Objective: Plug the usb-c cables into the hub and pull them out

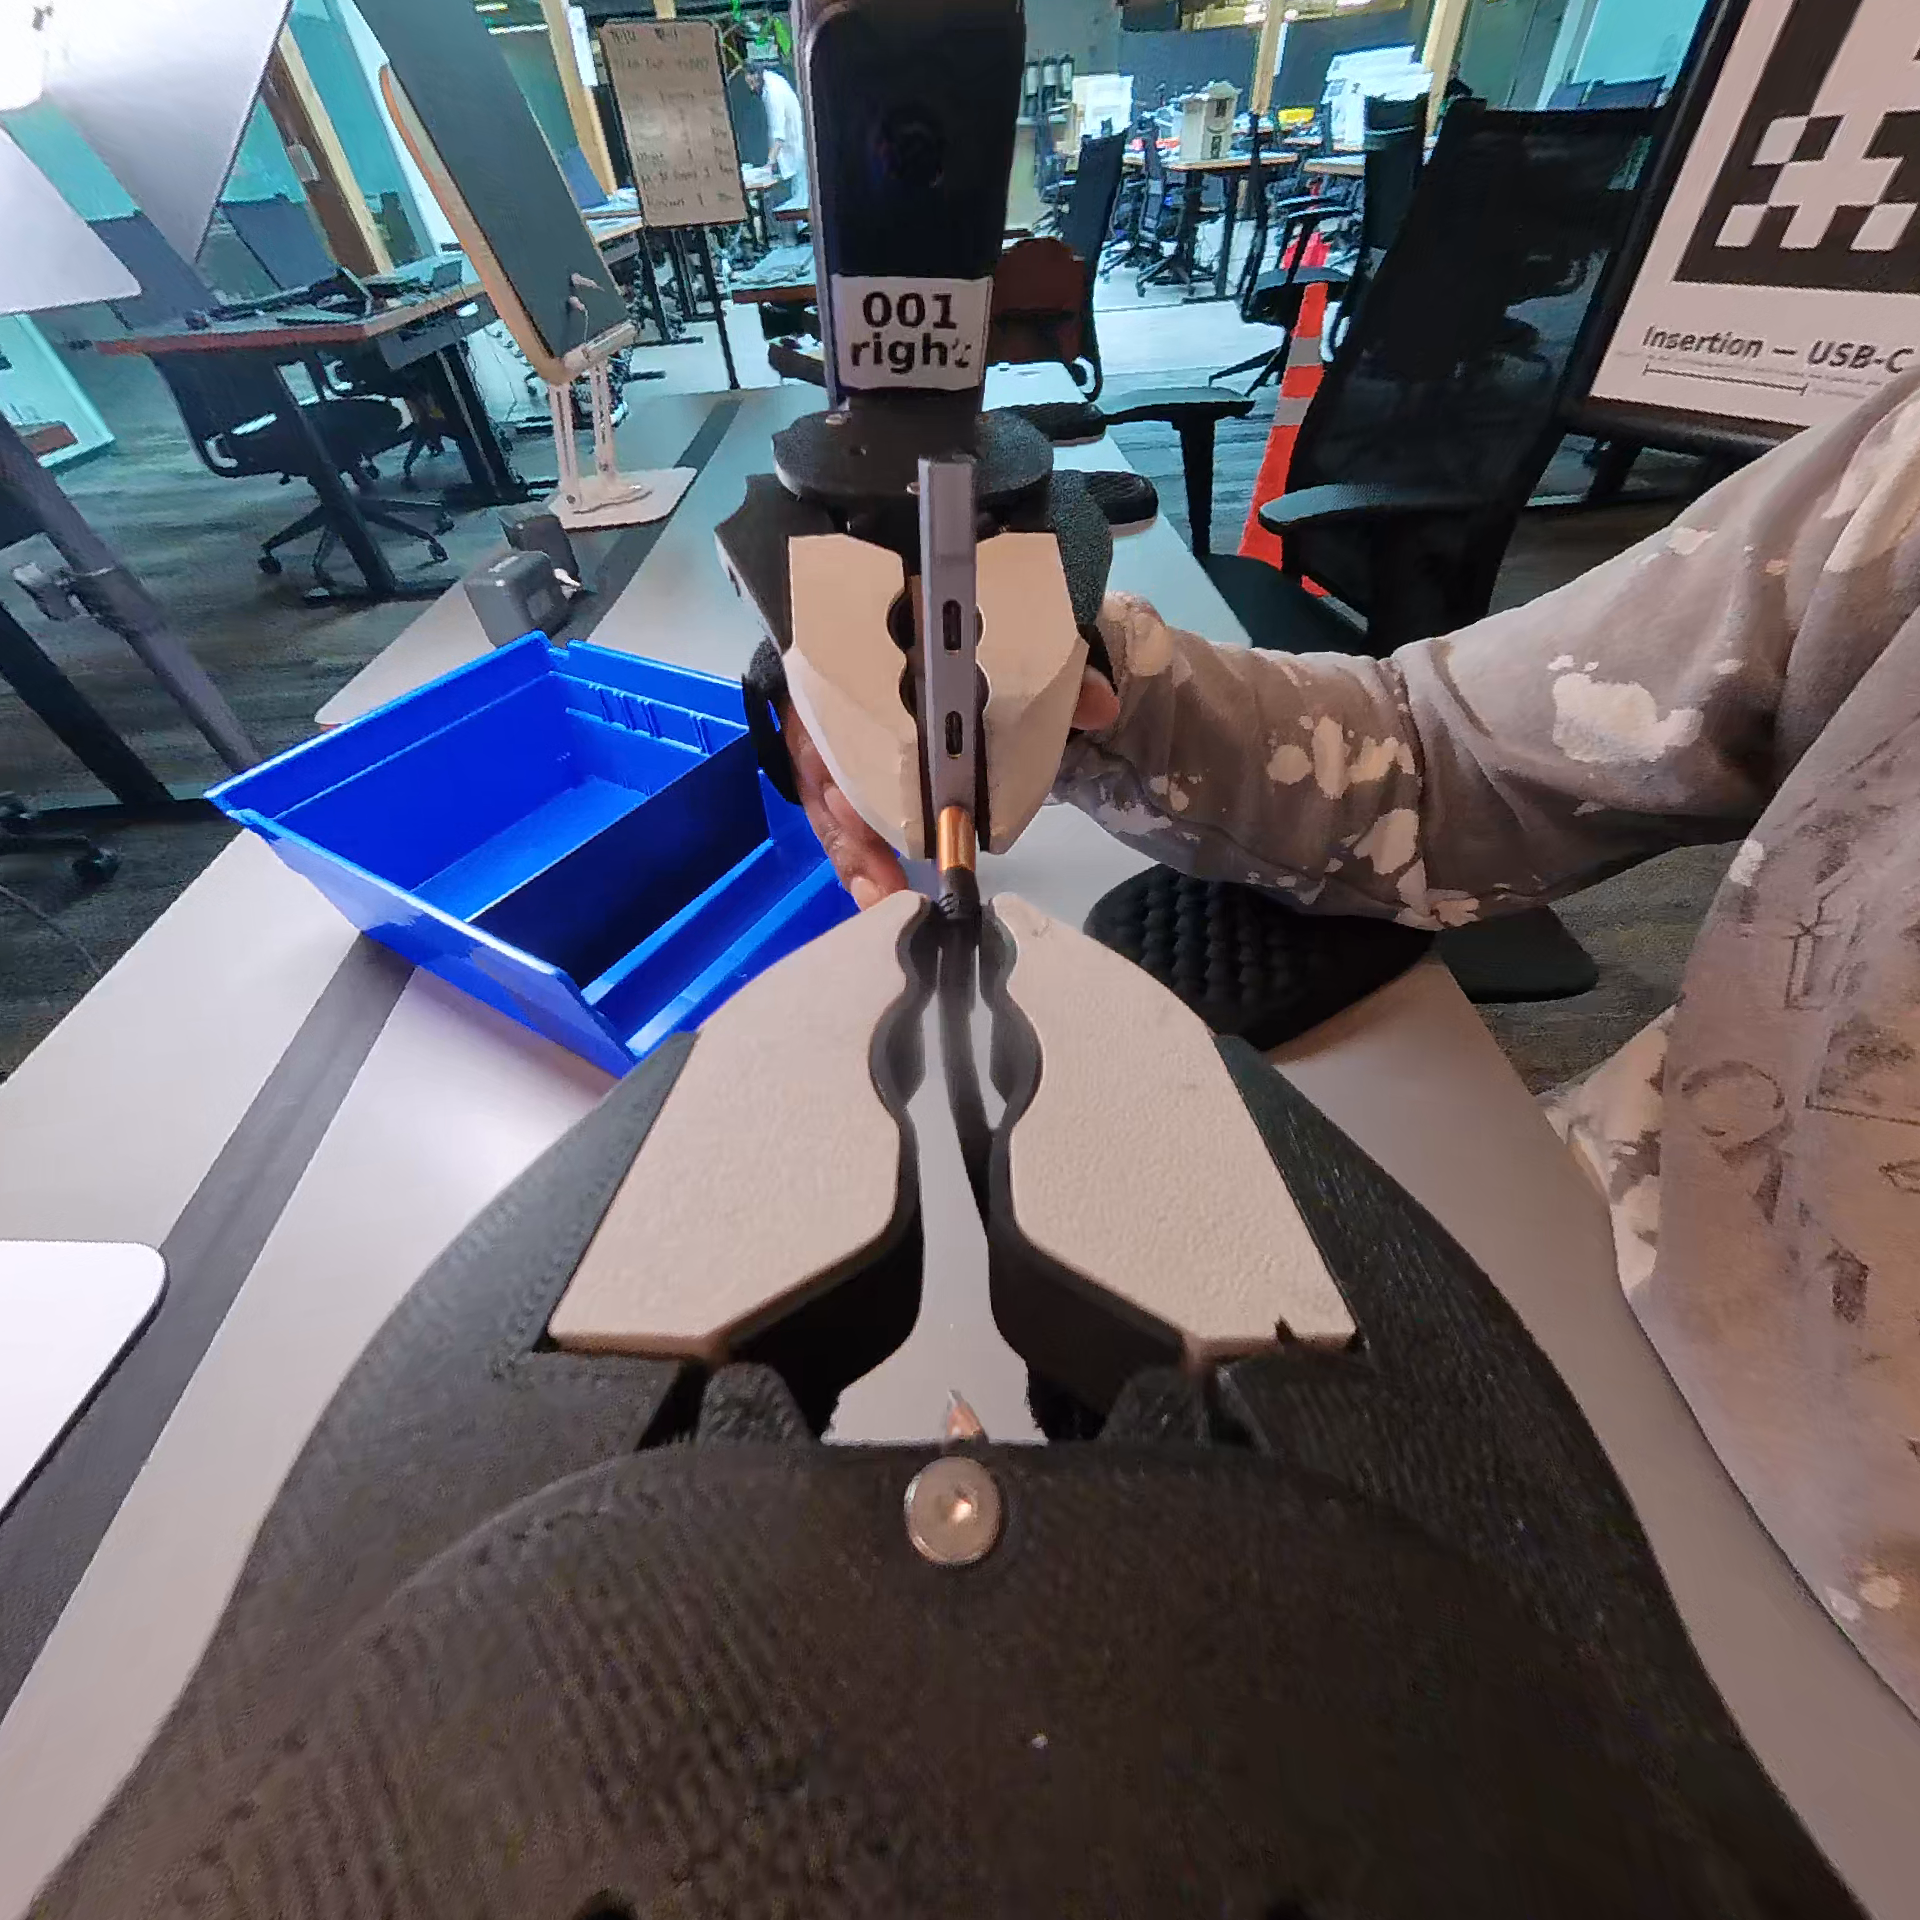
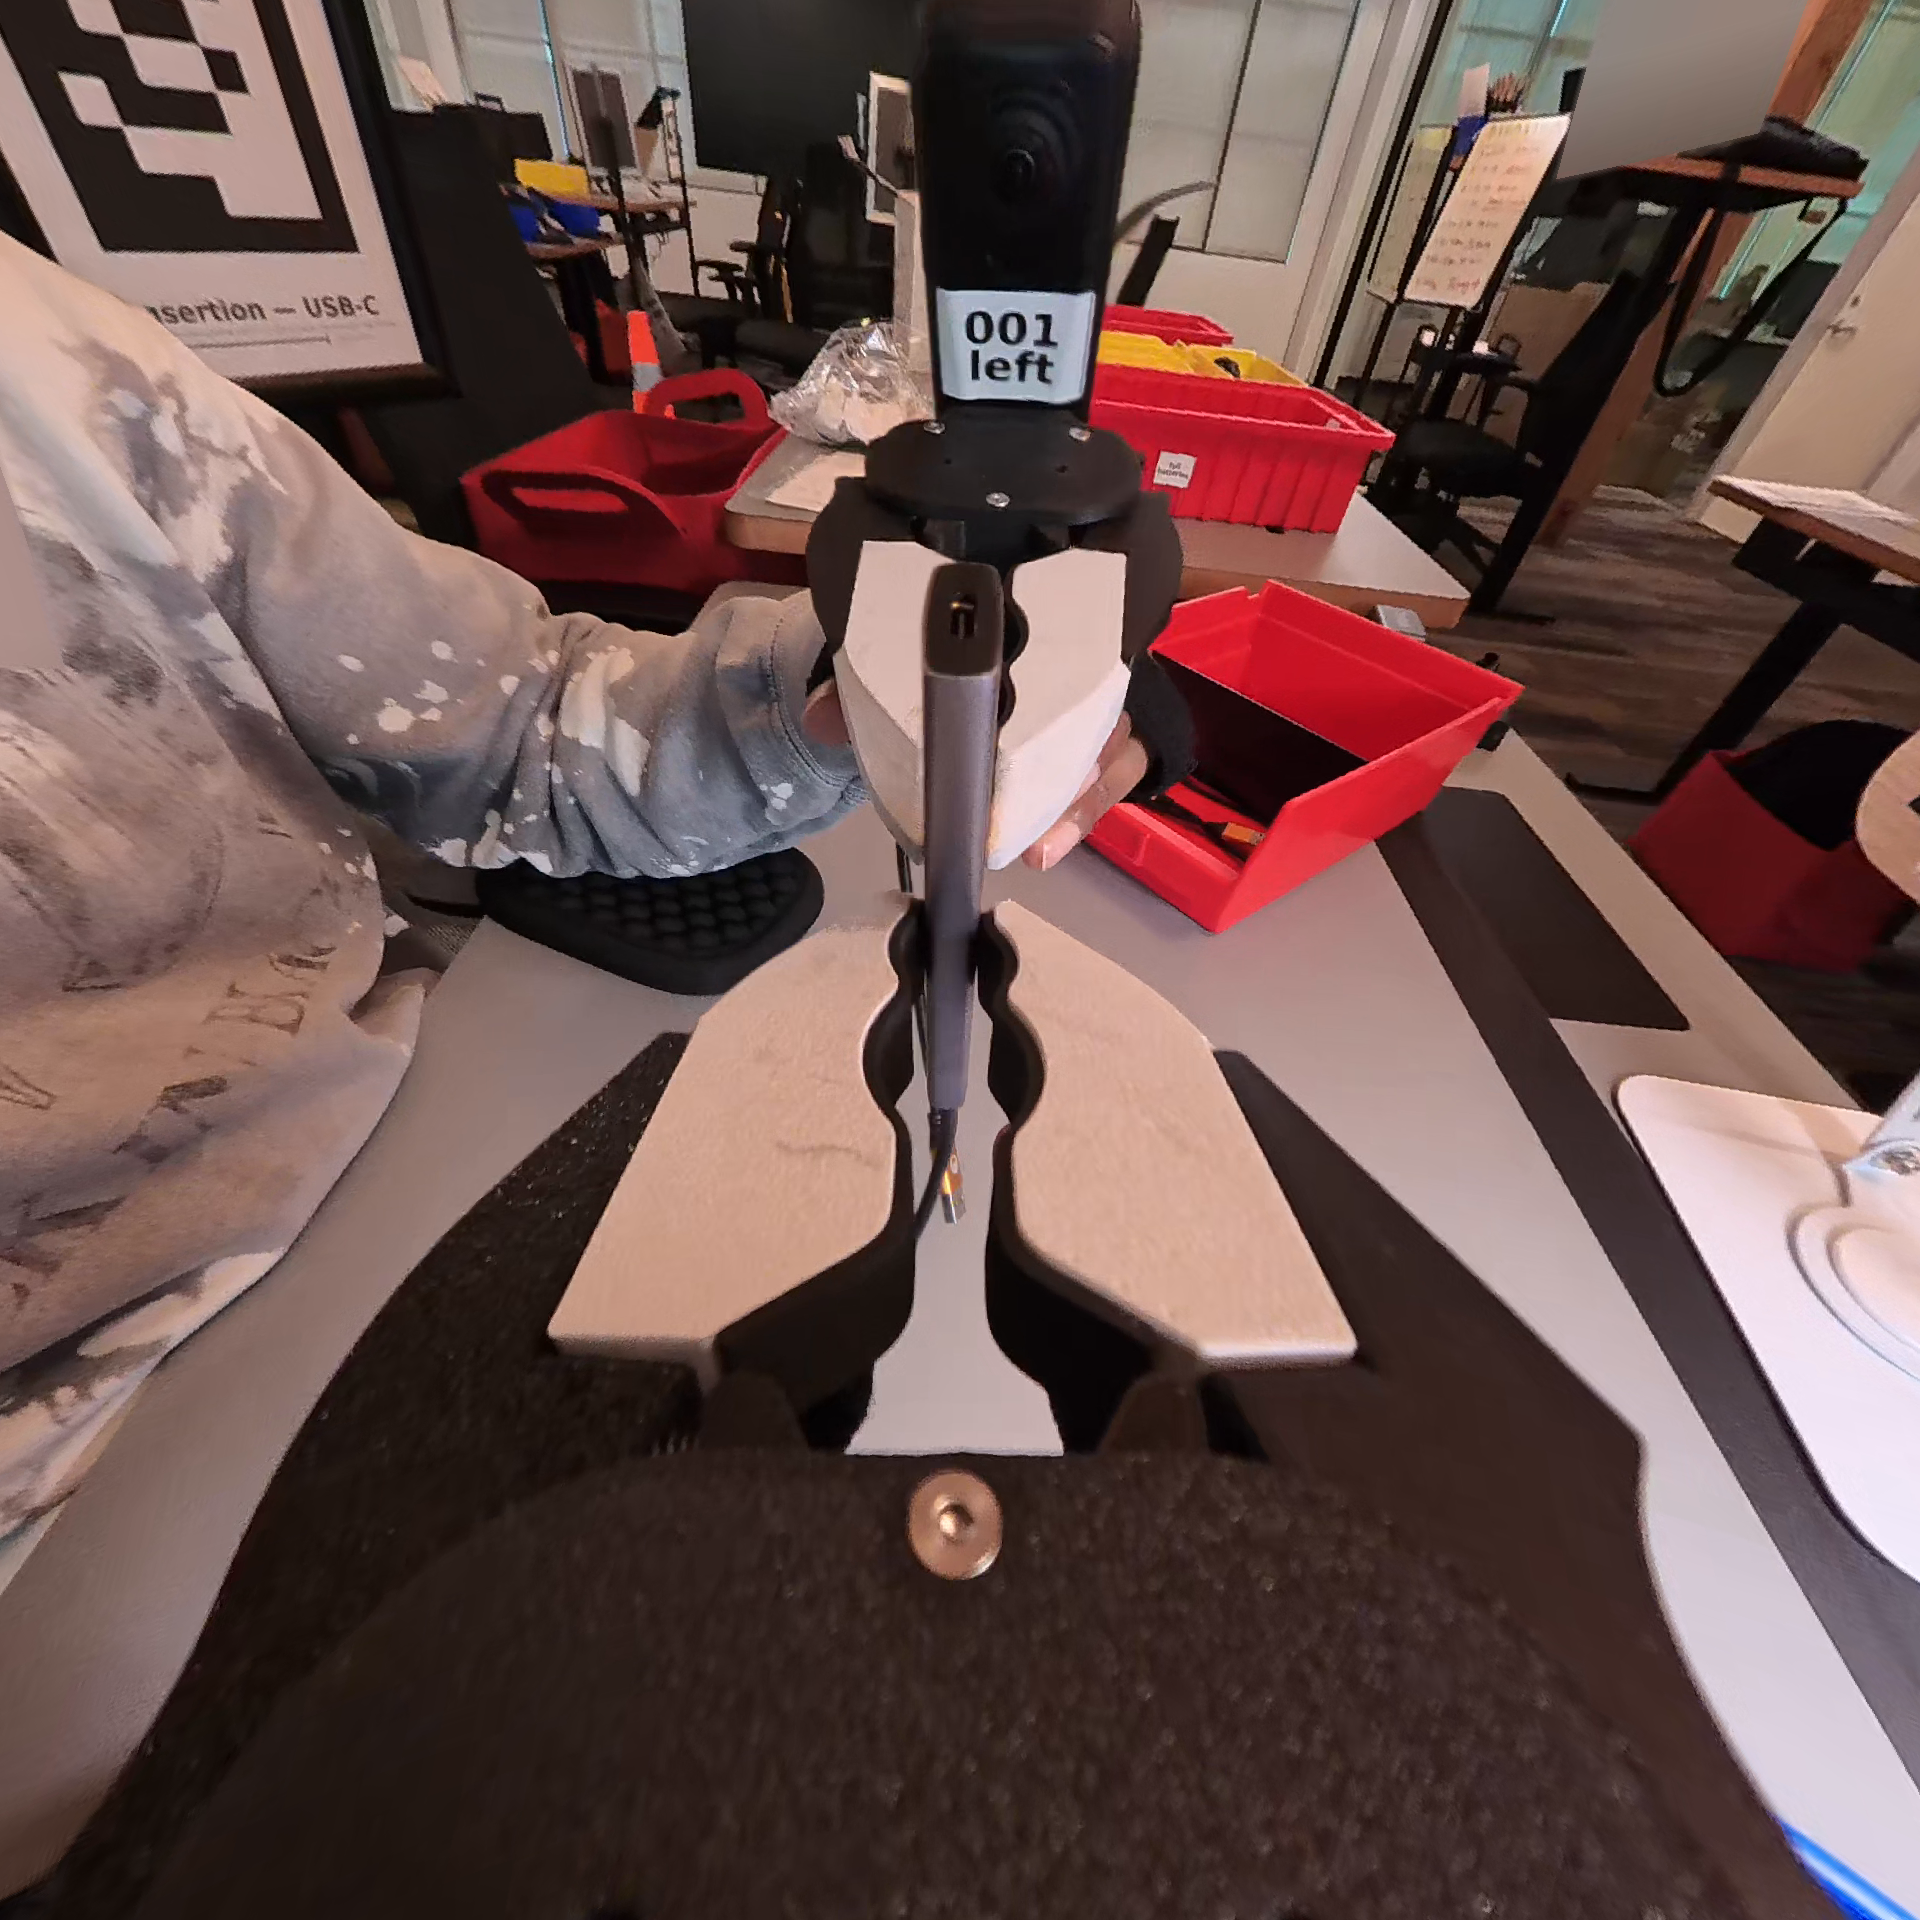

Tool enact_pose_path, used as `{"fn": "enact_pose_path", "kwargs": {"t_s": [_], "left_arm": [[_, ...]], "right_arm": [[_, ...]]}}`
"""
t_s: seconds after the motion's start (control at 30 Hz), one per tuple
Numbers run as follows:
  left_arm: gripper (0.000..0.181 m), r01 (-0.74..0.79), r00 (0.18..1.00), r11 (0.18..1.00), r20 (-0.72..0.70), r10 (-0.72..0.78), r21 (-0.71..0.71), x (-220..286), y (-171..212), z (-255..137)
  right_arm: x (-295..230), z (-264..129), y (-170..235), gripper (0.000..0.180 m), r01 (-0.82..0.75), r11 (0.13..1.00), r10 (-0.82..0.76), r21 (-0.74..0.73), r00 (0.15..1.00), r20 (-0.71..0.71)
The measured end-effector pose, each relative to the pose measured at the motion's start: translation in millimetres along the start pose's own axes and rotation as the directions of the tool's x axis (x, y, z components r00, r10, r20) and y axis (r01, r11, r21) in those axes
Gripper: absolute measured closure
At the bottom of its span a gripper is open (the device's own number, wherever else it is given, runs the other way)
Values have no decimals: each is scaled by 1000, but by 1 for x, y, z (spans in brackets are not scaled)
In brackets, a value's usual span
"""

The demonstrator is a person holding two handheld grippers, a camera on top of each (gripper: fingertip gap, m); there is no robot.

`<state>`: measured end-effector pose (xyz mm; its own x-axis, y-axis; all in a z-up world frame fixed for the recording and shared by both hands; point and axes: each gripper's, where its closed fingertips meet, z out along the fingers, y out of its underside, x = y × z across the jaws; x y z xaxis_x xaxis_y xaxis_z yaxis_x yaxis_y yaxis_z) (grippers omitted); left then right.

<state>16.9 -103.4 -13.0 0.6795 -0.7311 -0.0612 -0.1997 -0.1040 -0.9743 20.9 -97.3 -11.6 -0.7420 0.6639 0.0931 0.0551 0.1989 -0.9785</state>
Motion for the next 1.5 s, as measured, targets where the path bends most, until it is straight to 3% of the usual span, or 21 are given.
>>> {"fn": "enact_pose_path", "kwargs": {"t_s": [0.3, 0.47, 0.57, 1.03, 1.43, 1.5], "left_arm": [[173, 105, 994, 994, -24, -106, -39, 0, 5, 1], [173, 82, 996, 990, 32, -79, -118, -4, 12, -2], [173, 78, 996, 986, 53, -70, -148, -6, 17, 0], [173, 59, 993, 988, 96, -73, 144, -21, -20, -15], [173, 65, 995, 988, 66, -75, 138, -17, -14, -5], [164, 30, 994, 985, 102, -48, 167, -19, -24, -20]], "right_arm": [[0, 6, 12, 171, 13, 997, -13, -70, 1000, -11], [5, 13, 17, 171, -7, 999, 6, -53, 1000, -5], [5, 16, 27, 171, 3, 993, -5, -116, 1000, -14], [23, 4, -15, 170, -16, 980, 37, 199, 994, -101], [17, 2, -15, 171, 30, 987, -15, 158, 995, -97], [15, -3, -17, 171, 45, 988, -30, 147, 994, -103]]}}
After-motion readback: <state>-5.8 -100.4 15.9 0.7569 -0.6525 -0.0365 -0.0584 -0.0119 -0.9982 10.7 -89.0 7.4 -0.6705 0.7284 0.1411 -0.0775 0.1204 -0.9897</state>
